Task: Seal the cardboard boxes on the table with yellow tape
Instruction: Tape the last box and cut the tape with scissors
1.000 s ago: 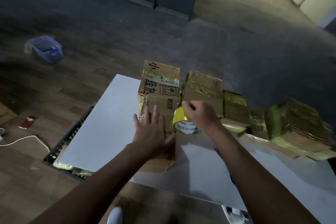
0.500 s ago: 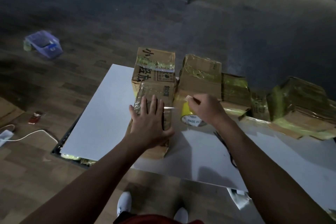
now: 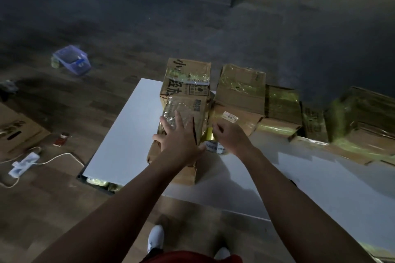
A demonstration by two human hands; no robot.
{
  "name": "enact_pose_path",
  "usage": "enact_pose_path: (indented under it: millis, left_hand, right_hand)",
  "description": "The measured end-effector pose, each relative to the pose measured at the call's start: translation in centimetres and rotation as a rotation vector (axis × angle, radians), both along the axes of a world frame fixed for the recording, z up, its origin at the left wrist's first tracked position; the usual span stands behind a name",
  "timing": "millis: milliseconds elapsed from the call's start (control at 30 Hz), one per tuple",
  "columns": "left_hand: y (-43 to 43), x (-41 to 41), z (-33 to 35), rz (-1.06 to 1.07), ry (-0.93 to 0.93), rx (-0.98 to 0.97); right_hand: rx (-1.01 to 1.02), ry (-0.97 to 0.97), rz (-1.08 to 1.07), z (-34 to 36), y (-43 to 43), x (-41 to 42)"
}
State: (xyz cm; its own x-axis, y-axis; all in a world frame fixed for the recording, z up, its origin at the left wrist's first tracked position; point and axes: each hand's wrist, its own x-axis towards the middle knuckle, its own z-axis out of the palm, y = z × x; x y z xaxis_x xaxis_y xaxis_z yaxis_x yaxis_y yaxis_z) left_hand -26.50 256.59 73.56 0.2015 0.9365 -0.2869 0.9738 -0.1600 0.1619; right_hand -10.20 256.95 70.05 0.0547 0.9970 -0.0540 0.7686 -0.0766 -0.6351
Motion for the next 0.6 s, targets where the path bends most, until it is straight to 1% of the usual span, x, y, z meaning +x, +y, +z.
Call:
enact_pose_path:
  millis: [100,167,267,400,500,600]
  left_hand:
    - [-0.7,-0.9,-0.6,-0.018,-0.088,0.099]
    - [-1.0,-1.3,-0.7,-0.008,-0.202,0.094]
    - [-1.8,-1.5,-1.2,0.037,-0.424,0.048]
    - [-2.6,-1.7,-3.1,0.164,-0.713,-0.066]
    - [-2.6,-2.4,-5.3,0.206,-0.927,-0.140]
    - [-2.4,-3.3,-7.6,0.252,-1.046,-0.223]
  right_hand:
    - [0.033,0.039,-0.001,0.1,-0.8,0.4]
    - [0.048,0.115,-0.046,0.7,-1.2,1.0]
    - [0.104,0.214,-0.126,2.3,-1.6,1.8]
    - [0.124,0.307,-0.119,3.6,-2.3,2.5]
    - [0.078,0.318,-0.102,3.3,-2.7,2.8]
    - [0.023,0.267,-0.064,2.5,-2.7,2.0]
